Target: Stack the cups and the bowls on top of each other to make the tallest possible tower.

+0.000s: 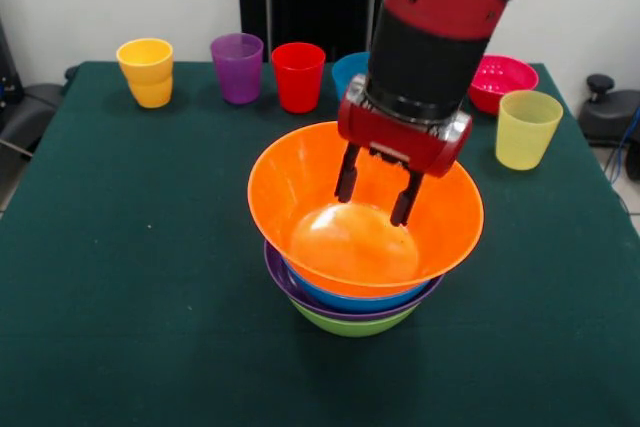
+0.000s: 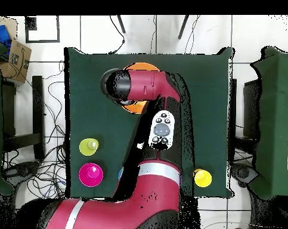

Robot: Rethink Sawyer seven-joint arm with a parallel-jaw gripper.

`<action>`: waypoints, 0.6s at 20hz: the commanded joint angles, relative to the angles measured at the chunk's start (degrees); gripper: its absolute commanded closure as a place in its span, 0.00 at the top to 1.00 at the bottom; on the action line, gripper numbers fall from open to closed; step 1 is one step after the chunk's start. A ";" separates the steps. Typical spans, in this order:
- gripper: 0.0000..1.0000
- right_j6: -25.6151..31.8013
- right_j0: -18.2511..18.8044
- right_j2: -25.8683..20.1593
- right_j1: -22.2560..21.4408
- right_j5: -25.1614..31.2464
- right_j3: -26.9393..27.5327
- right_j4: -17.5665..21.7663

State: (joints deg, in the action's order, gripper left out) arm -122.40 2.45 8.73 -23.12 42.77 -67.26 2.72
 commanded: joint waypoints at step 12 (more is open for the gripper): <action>1.00 6.26 3.96 -7.39 -20.83 0.82 -26.60 -1.05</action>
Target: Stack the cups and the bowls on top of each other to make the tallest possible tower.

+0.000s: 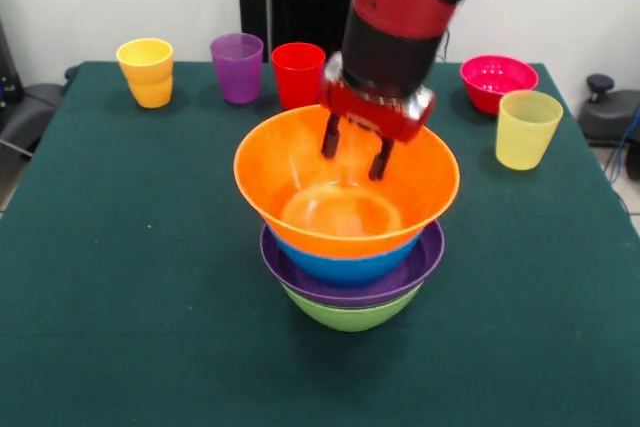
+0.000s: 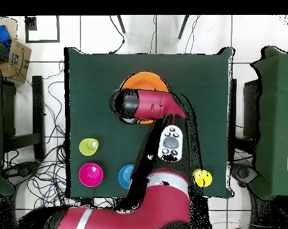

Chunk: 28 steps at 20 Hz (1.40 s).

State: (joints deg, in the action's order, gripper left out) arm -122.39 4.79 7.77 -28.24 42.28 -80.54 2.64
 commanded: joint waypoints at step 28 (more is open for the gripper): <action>1.00 12.56 8.72 -12.16 -29.71 12.91 -8.16 0.01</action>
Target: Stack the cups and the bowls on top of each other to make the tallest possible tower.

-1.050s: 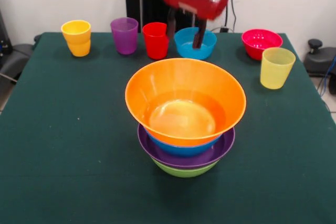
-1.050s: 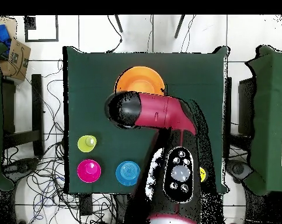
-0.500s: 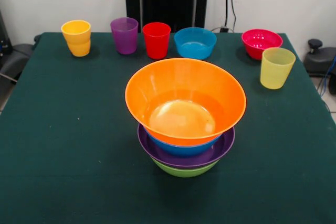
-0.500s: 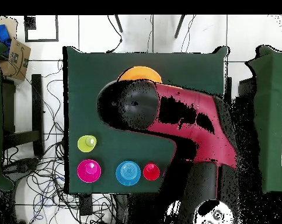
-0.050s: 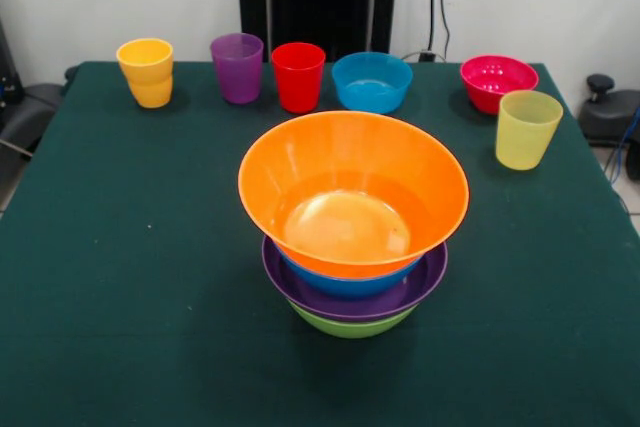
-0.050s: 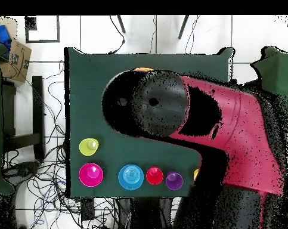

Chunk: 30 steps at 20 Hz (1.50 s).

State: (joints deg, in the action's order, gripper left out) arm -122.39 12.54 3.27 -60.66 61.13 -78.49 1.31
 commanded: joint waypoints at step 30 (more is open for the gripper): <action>1.00 13.13 18.18 -17.48 -2.19 -38.27 -46.77 18.19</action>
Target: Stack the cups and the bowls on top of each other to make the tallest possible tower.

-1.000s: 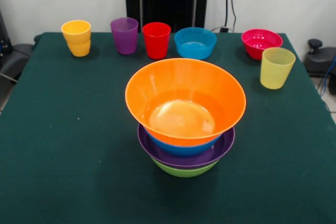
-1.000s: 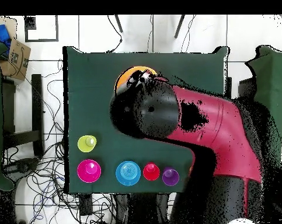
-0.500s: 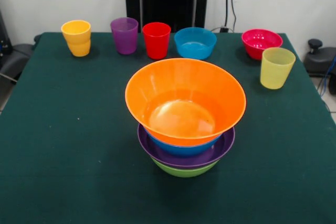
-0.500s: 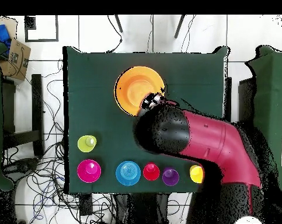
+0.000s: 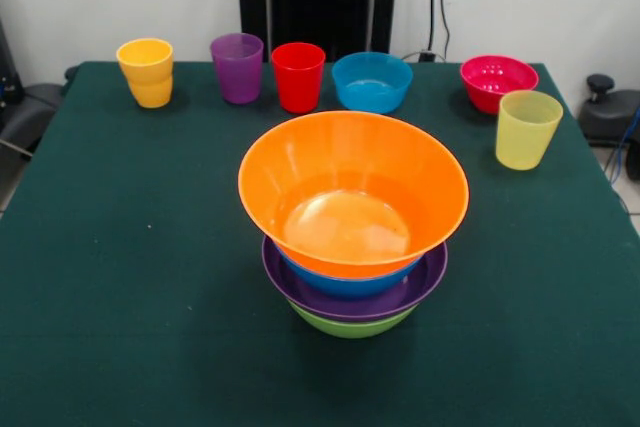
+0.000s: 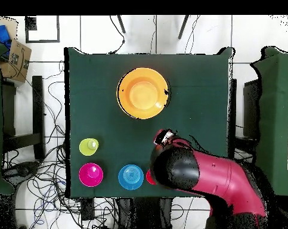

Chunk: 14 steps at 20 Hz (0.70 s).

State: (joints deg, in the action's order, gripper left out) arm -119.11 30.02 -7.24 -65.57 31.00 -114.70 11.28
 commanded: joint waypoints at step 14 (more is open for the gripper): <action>1.00 -1.34 -1.46 -0.33 17.47 -25.80 -7.88 21.03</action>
State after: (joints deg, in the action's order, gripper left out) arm -119.11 30.97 -8.53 -58.22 11.25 -121.66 24.70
